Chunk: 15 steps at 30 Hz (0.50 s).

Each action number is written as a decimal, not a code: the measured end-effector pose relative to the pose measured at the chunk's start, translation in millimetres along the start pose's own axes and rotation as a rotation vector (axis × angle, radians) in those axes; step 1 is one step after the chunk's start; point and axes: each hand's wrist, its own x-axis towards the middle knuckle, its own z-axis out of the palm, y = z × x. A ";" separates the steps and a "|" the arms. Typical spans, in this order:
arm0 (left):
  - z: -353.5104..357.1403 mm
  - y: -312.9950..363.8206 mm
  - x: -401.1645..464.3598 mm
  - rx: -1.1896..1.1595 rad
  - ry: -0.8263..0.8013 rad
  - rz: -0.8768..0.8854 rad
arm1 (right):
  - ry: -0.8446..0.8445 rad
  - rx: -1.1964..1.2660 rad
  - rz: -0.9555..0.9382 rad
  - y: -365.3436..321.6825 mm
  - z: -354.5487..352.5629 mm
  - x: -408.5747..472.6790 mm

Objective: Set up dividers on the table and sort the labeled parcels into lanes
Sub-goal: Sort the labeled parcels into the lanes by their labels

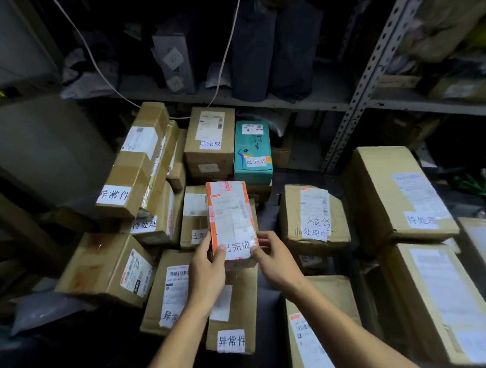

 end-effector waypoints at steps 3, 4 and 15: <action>4.6 15.4 -18.8 -0.055 -0.017 0.066 | 0.039 0.029 -0.025 -6.0 -17.2 -23.9; 7.8 21.8 -24.2 -0.076 -0.028 0.093 | 0.052 0.045 -0.029 -8.8 -25.1 -31.3; 98.9 99.7 -83.6 -0.243 -0.253 0.228 | 0.180 0.315 -0.085 -29.3 -155.2 -94.1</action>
